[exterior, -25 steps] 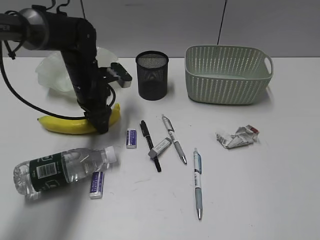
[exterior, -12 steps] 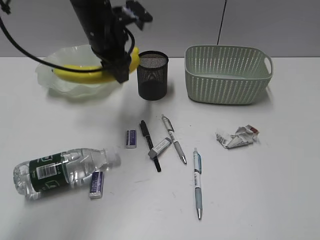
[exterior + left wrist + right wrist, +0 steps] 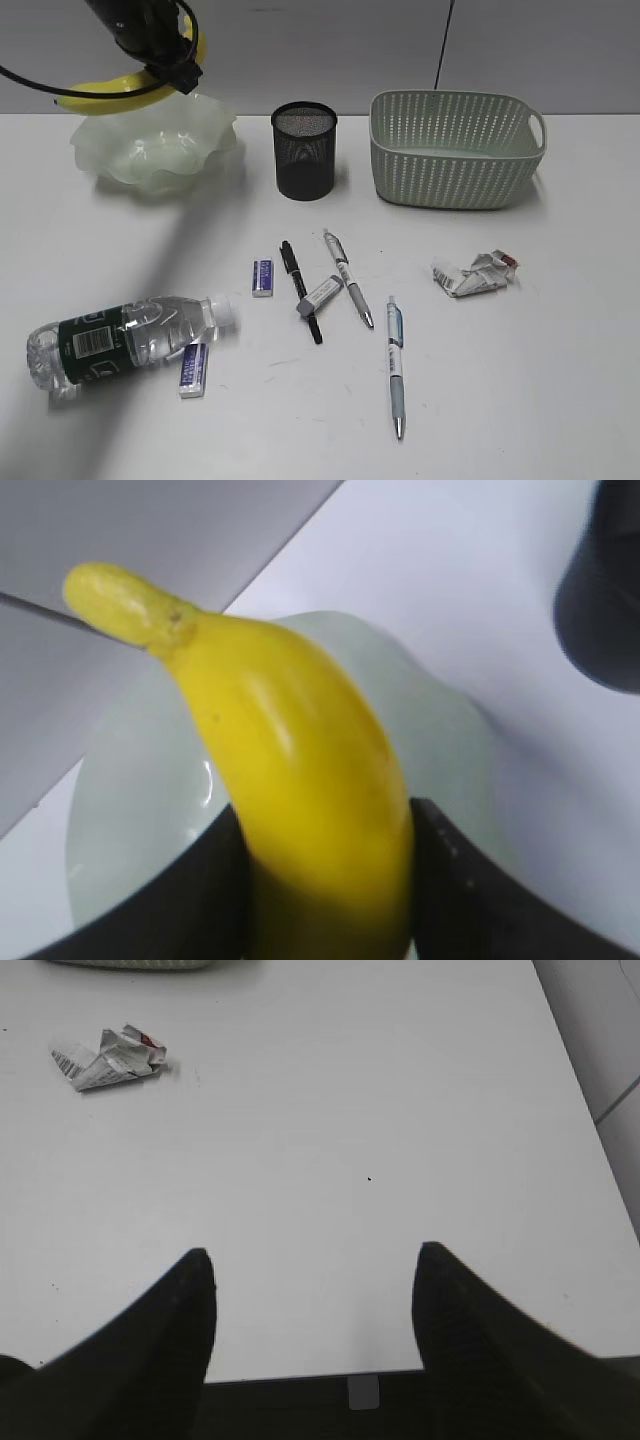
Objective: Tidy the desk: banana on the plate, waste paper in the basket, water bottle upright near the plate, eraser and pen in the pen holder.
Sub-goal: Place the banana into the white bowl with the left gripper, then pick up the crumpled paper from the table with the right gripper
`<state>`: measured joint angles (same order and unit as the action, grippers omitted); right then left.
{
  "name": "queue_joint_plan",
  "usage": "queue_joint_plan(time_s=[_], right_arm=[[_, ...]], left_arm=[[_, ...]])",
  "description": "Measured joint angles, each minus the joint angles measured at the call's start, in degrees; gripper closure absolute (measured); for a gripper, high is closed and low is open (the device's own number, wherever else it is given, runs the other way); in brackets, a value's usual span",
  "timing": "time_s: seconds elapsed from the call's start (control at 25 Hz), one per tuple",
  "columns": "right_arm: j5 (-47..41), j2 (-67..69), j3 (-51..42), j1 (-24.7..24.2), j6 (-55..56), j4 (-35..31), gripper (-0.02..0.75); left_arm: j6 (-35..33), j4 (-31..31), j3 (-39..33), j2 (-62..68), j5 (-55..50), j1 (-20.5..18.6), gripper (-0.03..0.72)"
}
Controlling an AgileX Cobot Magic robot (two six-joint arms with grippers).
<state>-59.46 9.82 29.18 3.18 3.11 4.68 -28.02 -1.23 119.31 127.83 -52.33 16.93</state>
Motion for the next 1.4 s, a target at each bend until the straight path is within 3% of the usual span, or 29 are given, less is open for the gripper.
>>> queue_joint_plan(time_s=[0.2, 0.36, 0.52, 0.68, 0.96, 1.16, 1.32, 1.4], right_arm=[[0.0, 0.0, 0.0, 0.0, 0.0, 0.0, 0.244], [0.0, 0.0, 0.0, 0.0, 0.0, 0.0, 0.244], [0.0, 0.0, 0.0, 0.0, 0.0, 0.0, 0.244], [0.0, 0.0, 0.0, 0.0, 0.0, 0.0, 0.244], [0.0, 0.0, 0.0, 0.0, 0.0, 0.0, 0.244], [0.0, 0.0, 0.0, 0.0, -0.2, 0.0, 0.244], [0.0, 0.0, 0.0, 0.0, -0.2, 0.0, 0.244], [0.0, 0.0, 0.0, 0.0, -0.3, 0.0, 0.244]], left_arm=[[1.6, 6.7, 0.0, 5.2, 6.1, -2.8, 0.354], [2.8, 7.2, 0.0, 6.2, 9.1, -3.3, 0.350], [4.3, 6.7, 0.0, 6.3, 10.0, -3.4, 0.267], [5.2, 6.0, 0.0, 5.9, 8.1, -3.4, 0.220], [6.1, 1.9, 0.0, 0.1, -3.5, -3.4, 0.216], [12.5, -0.2, 0.0, -6.2, -15.7, -3.4, 0.227], [23.8, -2.0, 0.0, -11.1, -17.3, -3.5, 0.233], [26.4, -2.1, -0.1, -14.3, -17.3, -3.6, 0.235]])
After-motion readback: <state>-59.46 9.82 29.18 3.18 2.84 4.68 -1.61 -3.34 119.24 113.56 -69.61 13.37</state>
